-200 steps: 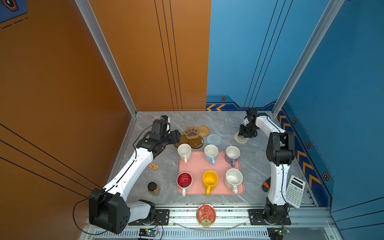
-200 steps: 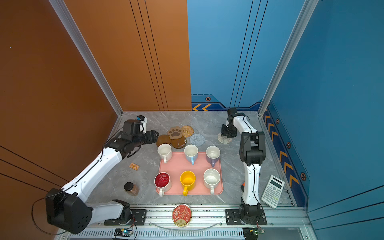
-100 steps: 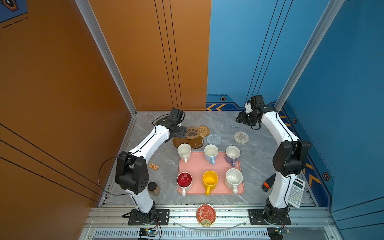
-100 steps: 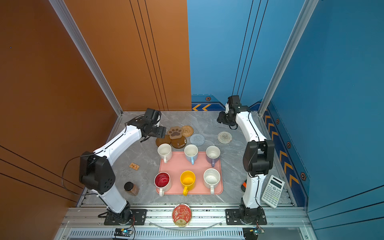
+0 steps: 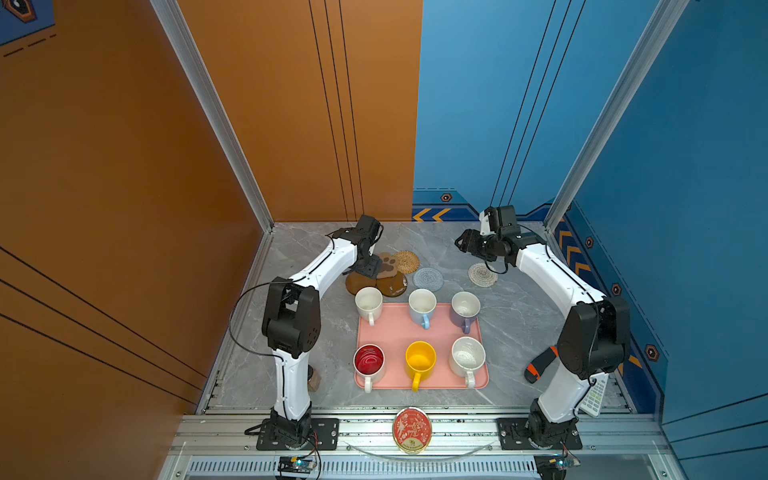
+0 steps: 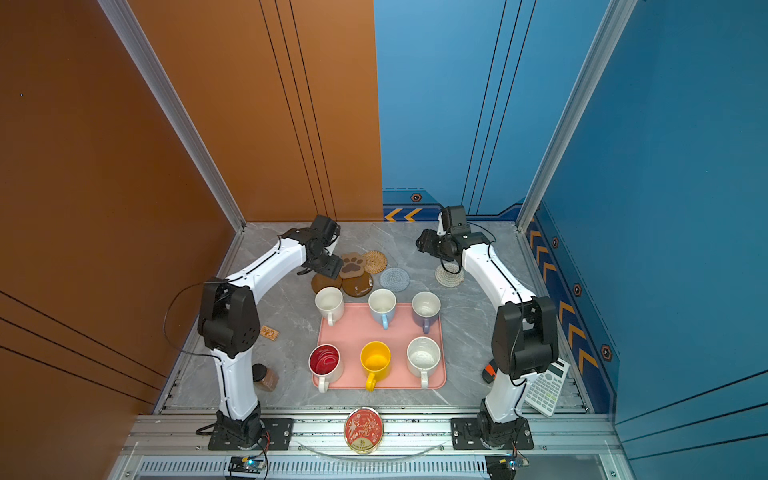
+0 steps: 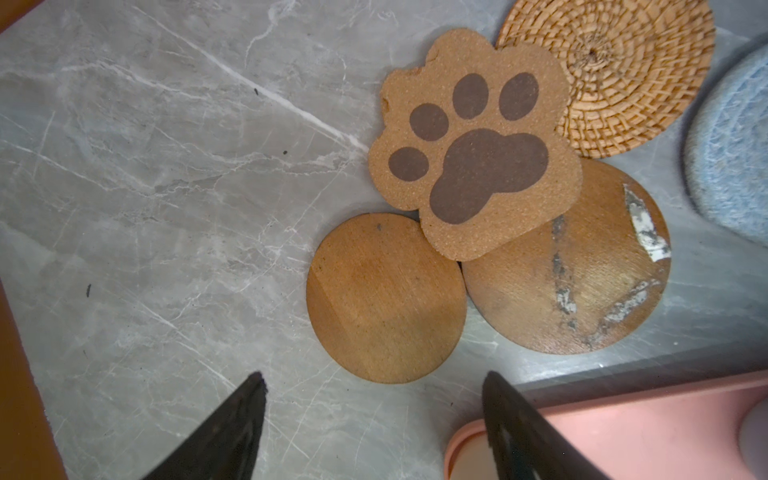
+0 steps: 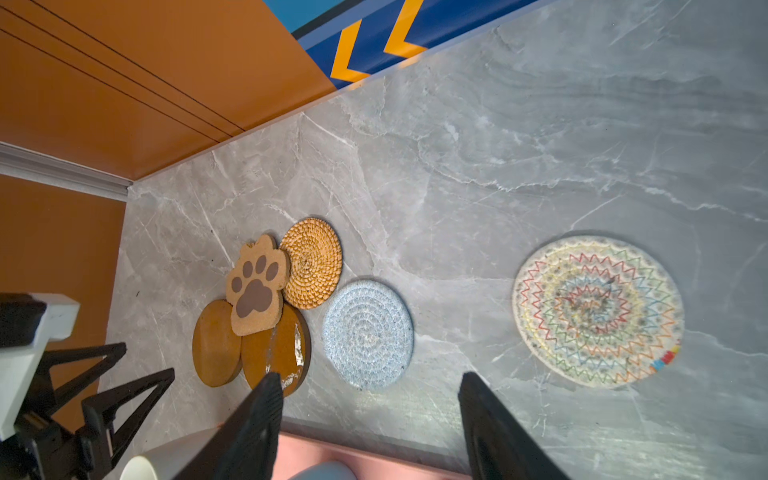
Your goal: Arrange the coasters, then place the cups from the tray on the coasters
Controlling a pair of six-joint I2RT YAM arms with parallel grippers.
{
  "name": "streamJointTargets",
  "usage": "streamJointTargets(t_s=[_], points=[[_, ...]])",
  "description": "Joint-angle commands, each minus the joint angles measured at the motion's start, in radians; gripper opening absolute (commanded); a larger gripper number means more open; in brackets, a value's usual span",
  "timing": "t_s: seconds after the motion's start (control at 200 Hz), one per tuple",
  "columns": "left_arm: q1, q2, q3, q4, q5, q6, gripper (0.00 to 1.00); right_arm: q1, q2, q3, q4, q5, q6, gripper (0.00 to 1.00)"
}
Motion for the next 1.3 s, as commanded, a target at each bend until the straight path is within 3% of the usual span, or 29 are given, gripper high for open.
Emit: streamJointTargets(t_s=[0.0,0.27,1.021,1.297], points=[[-0.008,0.051,0.058,-0.044,-0.002,0.038,0.83,-0.001,-0.051,-0.076,0.135,0.035,0.076,0.67],[-0.024,0.142,0.116,-0.086,-0.02,0.078,0.83,-0.002,-0.085,-0.225,0.267,0.009,0.138,0.67],[-0.029,0.196,0.042,-0.085,0.011,0.047,0.81,-0.009,-0.075,-0.268,0.325,-0.029,0.158,0.68],[-0.024,0.217,0.026,-0.088,-0.047,0.039,0.81,-0.011,-0.069,-0.269,0.329,-0.031,0.159,0.68]])
